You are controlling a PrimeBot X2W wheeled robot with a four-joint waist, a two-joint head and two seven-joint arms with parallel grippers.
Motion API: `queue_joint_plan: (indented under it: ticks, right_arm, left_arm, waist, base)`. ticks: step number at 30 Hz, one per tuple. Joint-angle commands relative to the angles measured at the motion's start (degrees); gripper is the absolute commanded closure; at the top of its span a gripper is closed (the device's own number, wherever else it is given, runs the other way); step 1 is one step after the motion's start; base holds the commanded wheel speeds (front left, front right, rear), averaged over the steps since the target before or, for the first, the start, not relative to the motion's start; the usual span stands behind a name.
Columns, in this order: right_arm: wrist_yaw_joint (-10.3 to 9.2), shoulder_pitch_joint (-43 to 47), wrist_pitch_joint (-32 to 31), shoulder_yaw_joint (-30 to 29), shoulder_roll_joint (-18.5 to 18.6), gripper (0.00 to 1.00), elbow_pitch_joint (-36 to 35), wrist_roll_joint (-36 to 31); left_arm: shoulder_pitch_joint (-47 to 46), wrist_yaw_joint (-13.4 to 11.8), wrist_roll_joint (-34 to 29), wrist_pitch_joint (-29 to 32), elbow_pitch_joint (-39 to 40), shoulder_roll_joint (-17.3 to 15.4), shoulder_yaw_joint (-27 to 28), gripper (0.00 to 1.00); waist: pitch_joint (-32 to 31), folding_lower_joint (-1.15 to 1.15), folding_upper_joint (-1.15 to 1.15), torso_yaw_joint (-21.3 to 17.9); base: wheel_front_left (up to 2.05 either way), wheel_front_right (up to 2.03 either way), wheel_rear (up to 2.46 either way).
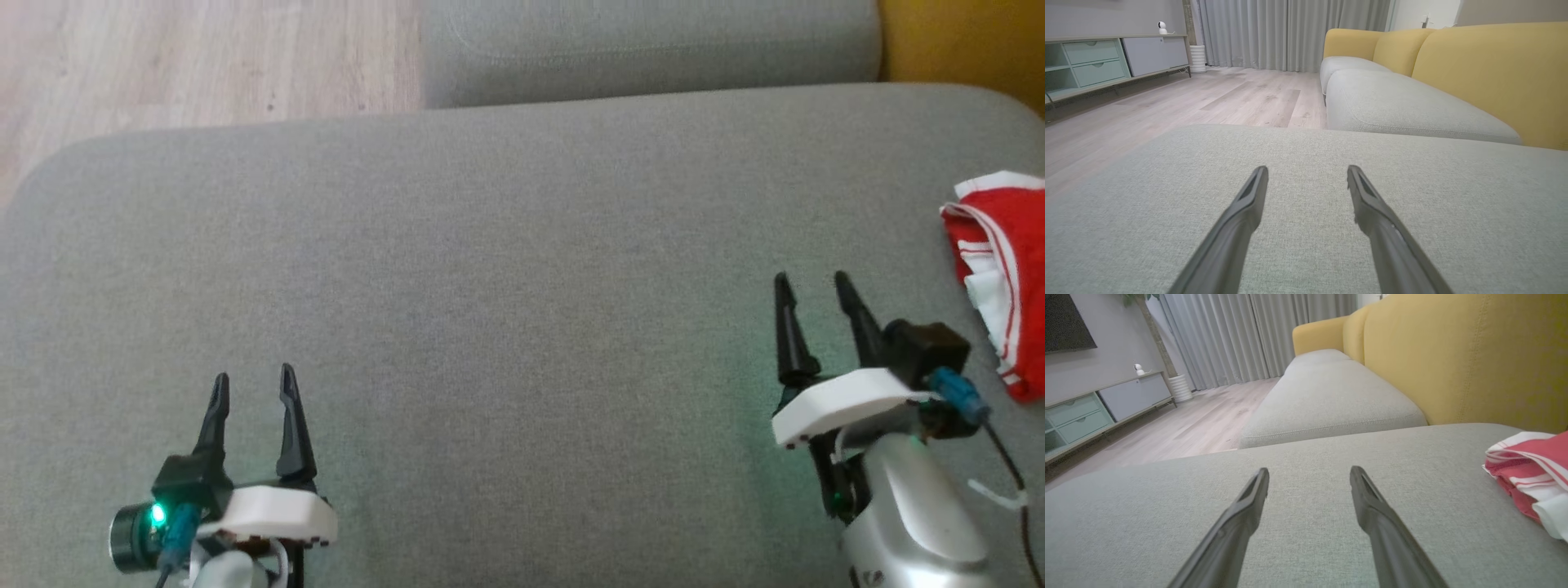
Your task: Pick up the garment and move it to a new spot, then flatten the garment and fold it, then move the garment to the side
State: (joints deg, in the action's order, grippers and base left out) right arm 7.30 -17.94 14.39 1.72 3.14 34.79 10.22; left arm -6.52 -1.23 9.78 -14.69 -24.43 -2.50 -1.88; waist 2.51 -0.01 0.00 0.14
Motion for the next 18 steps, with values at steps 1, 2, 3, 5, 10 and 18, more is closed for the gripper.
queue_joint_plan:
  ticks: [1, 2, 3, 5, 10, 18]
  right_arm:
    - [0.19, -0.1, 0.6, 2.3, -0.3, 0.00, -0.6, 0.6]
    - [0.19, 0.2, 0.6, 2.7, -0.3, 0.00, -0.4, 0.8]
    - [0.19, 0.3, 0.6, 2.9, -0.3, 0.00, -0.2, 0.9]
    - [0.19, 0.6, 0.6, 3.2, -0.3, 0.00, 0.0, 1.1]
    - [0.19, 0.8, 0.6, 3.4, -0.3, 0.00, 0.1, 1.3]
    - [-0.01, 3.6, -0.7, 1.4, -0.1, 1.00, 4.1, 2.2]
  left_arm:
    - [-0.4, 0.5, 0.5, -0.3, 1.1, -0.4, 2.2, 0.00]
    - [-0.2, 0.6, 0.7, -0.3, 0.9, -0.4, 2.4, 0.00]
    - [0.0, 0.8, 0.7, -0.3, 0.8, -0.4, 2.5, 0.00]
    - [0.2, 0.8, 0.7, -0.3, 0.6, -0.4, 2.9, 0.00]
    - [0.4, 1.8, 1.4, -0.3, -0.5, -0.4, 2.8, 0.00]
    - [2.8, 2.8, 3.4, 0.6, -5.1, 0.1, 0.7, 1.00]
  waist:
    - [-1.1, 0.01, 0.00, 0.0]
    - [-1.3, 0.01, 0.00, 0.0]
    - [-1.5, 0.01, 0.00, 0.0]
    - [-1.7, 0.01, 0.00, -0.1]
    - [-2.1, 0.01, 0.00, -0.3]
    - [-2.2, 0.01, 0.00, -0.4]
  base:
    - [0.00, 0.00, 0.00]
    - [0.00, 0.00, 0.00]
    - [0.00, 0.00, 0.00]
    - [0.00, 0.00, 0.00]
    - [0.00, 0.00, 0.00]
    - [0.00, 0.00, 0.00]
